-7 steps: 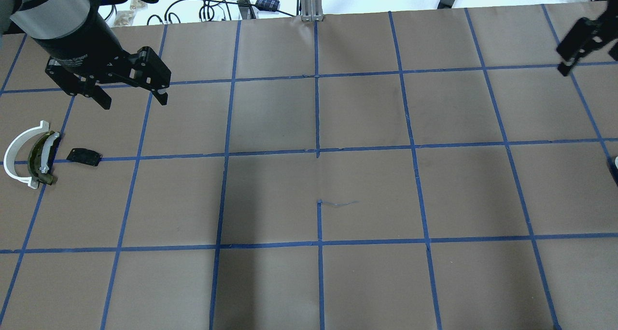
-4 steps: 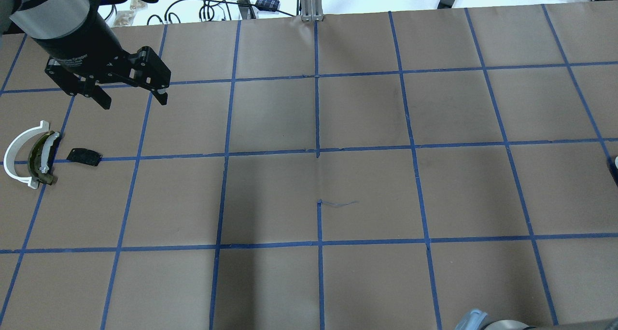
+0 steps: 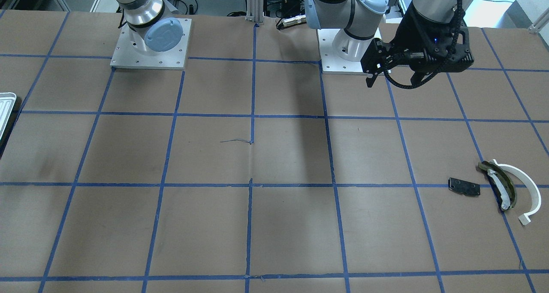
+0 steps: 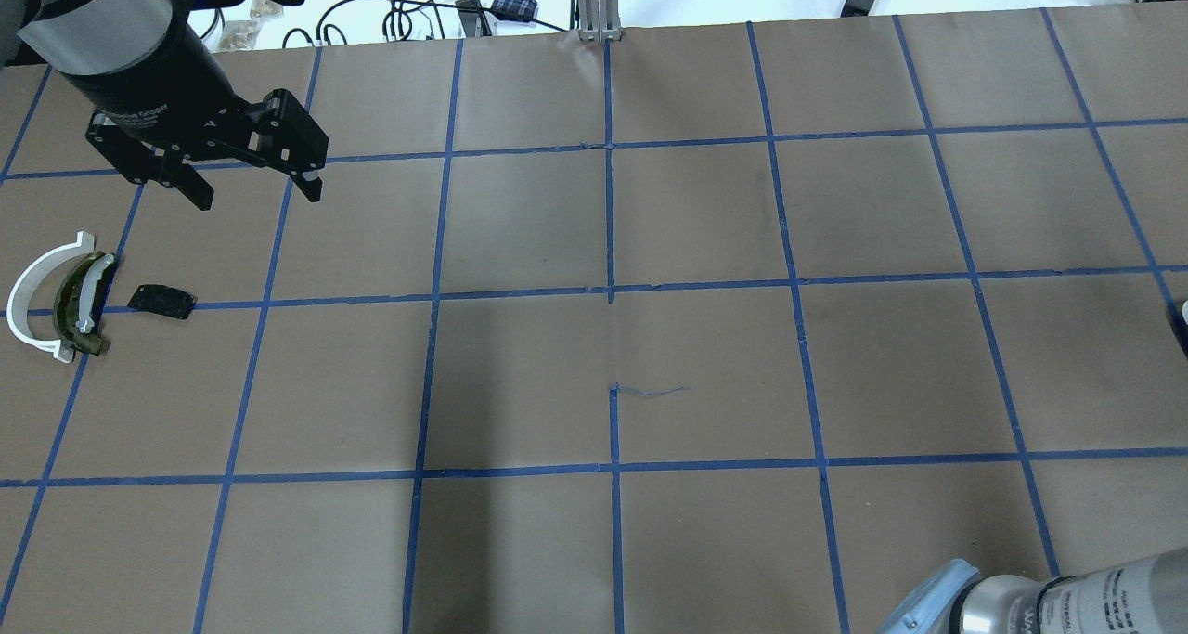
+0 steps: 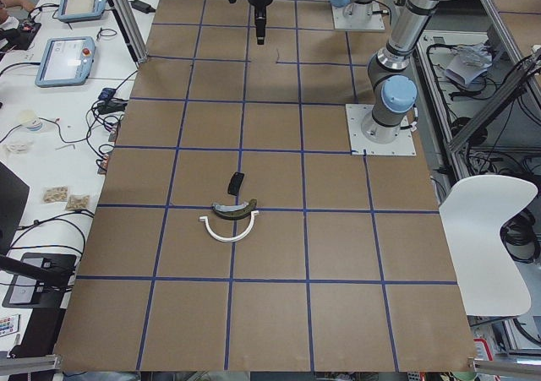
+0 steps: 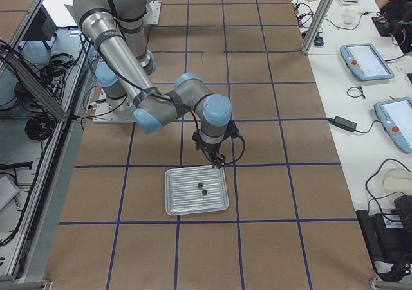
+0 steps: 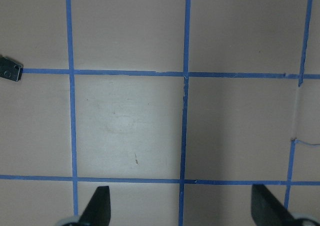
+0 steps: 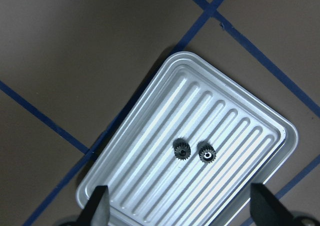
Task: Place bearing gear from tray to pile
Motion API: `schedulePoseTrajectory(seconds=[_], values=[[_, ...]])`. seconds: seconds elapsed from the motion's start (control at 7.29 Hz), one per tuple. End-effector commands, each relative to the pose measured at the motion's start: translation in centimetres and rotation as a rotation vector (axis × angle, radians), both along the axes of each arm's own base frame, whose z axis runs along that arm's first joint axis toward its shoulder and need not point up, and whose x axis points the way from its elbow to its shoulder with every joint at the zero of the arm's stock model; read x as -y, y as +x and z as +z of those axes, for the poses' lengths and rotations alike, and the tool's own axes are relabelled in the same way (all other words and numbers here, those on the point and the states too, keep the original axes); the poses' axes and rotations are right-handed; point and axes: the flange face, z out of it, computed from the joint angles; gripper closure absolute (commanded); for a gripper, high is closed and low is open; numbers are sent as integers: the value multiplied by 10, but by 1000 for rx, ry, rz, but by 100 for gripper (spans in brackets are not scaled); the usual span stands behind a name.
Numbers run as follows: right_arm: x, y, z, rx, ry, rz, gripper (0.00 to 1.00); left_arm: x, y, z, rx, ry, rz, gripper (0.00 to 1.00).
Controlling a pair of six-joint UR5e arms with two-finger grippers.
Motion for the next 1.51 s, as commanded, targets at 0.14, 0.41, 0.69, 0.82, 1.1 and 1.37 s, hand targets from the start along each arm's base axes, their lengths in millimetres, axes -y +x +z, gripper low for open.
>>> schedulePoseTrajectory(seconds=[0.14,0.41,0.69,0.82,1.1,1.37], values=[[-5,-30,-66,68,2,425,0,1,0,0,0,-1,3,0],[2,-42,-102,61,0,579,0,0,0,1,0,-1,1,0],[-3,-33,-118,99,9,611,3,1,0,0,0,-1,3,0],[-4,-31,-121,90,4,624,6,1,0,0,0,-1,1,0],[-4,-32,-128,88,4,620,22,1,0,0,0,0,3,0],[-6,-30,-133,64,14,605,30,1,0,0,0,-1,1,0]])
